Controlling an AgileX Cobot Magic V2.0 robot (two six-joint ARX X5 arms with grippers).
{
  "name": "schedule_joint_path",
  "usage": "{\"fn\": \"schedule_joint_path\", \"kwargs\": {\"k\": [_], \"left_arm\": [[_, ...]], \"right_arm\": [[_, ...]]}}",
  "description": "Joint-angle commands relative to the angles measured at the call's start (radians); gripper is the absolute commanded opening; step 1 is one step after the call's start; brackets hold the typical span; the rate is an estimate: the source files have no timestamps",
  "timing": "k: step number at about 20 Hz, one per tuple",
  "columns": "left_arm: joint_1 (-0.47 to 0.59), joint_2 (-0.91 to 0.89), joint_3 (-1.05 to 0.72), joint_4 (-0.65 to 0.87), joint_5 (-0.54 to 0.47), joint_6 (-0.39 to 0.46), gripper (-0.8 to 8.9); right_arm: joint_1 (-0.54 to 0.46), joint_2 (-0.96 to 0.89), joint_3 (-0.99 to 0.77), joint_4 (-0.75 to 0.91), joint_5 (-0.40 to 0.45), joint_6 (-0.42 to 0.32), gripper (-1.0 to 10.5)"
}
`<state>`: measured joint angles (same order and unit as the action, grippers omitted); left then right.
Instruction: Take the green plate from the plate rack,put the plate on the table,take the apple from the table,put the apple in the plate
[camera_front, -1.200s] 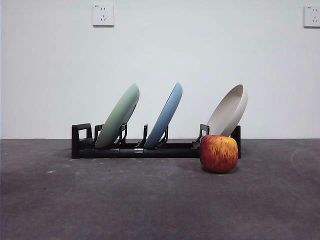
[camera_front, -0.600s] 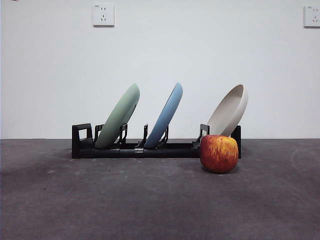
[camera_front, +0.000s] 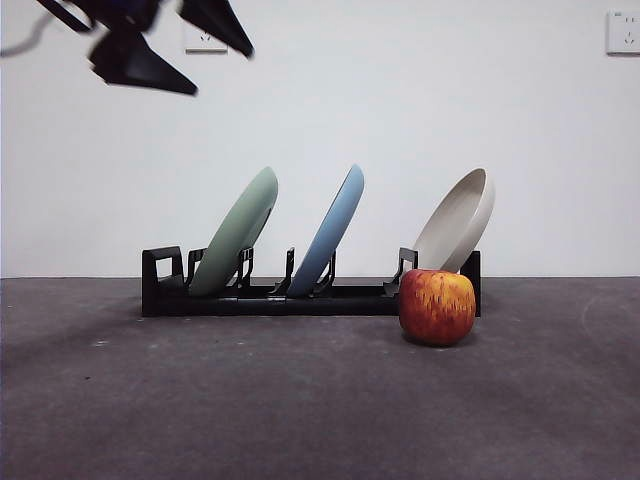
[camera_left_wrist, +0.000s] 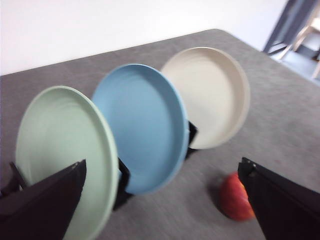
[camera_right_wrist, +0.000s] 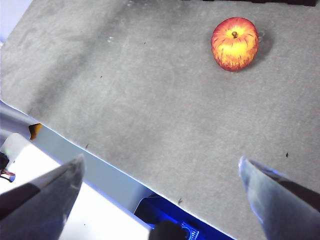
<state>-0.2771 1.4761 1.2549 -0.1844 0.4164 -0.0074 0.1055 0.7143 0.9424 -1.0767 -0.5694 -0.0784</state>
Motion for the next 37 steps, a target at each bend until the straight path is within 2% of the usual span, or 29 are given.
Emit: {"fn": "schedule_joint_path", "kwargs": {"k": [1,6,10,16,17,19,21,24,27,28,37], "left_arm": [[-0.016,0.108,0.065,0.045,-0.048,0.013,6.56],[-0.032,0.309,0.190,0.077,-0.132,0.042,6.56],[-0.036,0.410,0.194,0.155,-0.180,0.042,6.56],[-0.047,0.477,0.194,0.146,-0.180,0.038,6.55],[-0.050,0.479,0.194,0.144,-0.179,0.038,5.83],[-0.056,0.479,0.194,0.117,-0.177,0.039,3.06],[-0.058,0.479,0.194,0.093,-0.175,0.041,2.01],[-0.058,0.479,0.194,0.083,-0.175,0.037,1.77],[-0.057,0.478,0.194,0.082,-0.173,0.035,0.17],[-0.057,0.478,0.194,0.082,-0.172,0.034,-0.07],[-0.057,0.443,0.194,0.073,-0.168,0.027,-0.06]], "right_arm": [[0.002,-0.001,0.003,0.005,-0.001,0.003,6.9],[0.002,-0.001,0.003,0.005,-0.001,0.003,6.9],[0.002,-0.001,0.003,0.005,-0.001,0.003,6.9],[0.002,-0.001,0.003,0.005,-0.001,0.003,6.9],[0.002,-0.001,0.003,0.005,-0.001,0.003,6.8],[0.002,-0.001,0.003,0.005,-0.001,0.003,6.8],[0.002,-0.001,0.003,0.005,-0.001,0.003,6.8],[0.002,-0.001,0.003,0.005,-0.001,0.003,6.8],[0.002,-0.001,0.003,0.005,-0.001,0.003,6.8],[0.002,-0.001,0.003,0.005,-0.001,0.003,6.8],[0.002,-0.001,0.003,0.005,-0.001,0.002,6.8]]}}
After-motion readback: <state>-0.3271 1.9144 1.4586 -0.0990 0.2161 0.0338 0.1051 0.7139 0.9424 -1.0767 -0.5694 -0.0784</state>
